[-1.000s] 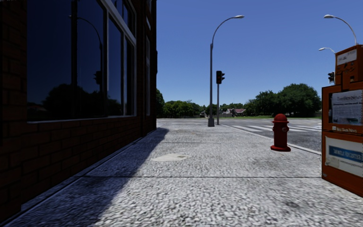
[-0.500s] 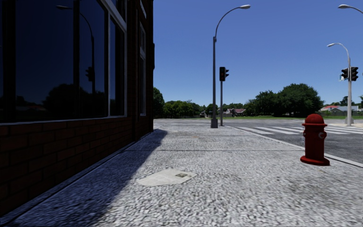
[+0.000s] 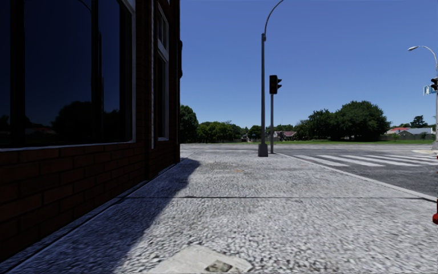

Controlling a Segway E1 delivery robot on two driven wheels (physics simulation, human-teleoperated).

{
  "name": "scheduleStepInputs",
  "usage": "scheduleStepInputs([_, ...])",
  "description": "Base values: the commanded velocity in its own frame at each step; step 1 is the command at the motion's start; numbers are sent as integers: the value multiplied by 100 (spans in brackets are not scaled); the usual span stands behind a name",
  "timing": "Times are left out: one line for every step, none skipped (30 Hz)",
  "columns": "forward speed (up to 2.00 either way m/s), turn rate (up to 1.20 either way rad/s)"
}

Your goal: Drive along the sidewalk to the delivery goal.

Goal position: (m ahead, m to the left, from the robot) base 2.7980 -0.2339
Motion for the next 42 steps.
scheduleStepInputs([200,0])
scheduleStepInputs([200,0])
scheduleStepInputs([200,0])
scheduleStepInputs([200,0])
scheduleStepInputs([200,0])
scheduleStepInputs([200,0])
scheduleStepInputs([200,0])
scheduleStepInputs([200,0])
scheduleStepInputs([200,0])
scheduleStepInputs([200,0])
scheduleStepInputs([200,0])
scheduleStepInputs([200,0])
scheduleStepInputs([200,0])
scheduleStepInputs([200,0])
scheduleStepInputs([200,0])
scheduleStepInputs([200,0])
scheduleStepInputs([195,0])
scheduleStepInputs([160,0])
scheduleStepInputs([160,0])
scheduleStepInputs([118,0])
scheduleStepInputs([29,0])
scheduleStepInputs([9,0])
scheduleStepInputs([0,0])
scheduleStepInputs([0,0])
scheduleStepInputs([0,0])
scheduleStepInputs([0,0])
scheduleStepInputs([0,0])
scheduleStepInputs([0,0])
scheduleStepInputs([0,0])
scheduleStepInputs([0,0])
scheduleStepInputs([0,0])
scheduleStepInputs([0,0])
scheduleStepInputs([0,0])
scheduleStepInputs([0,0])
scheduleStepInputs([0,0])
scheduleStepInputs([0,0])
scheduleStepInputs([0,0])
scheduleStepInputs([0,0])
scheduleStepInputs([0,0])
scheduleStepInputs([0,0])
scheduleStepInputs([0,0])
scheduleStepInputs([0,0])
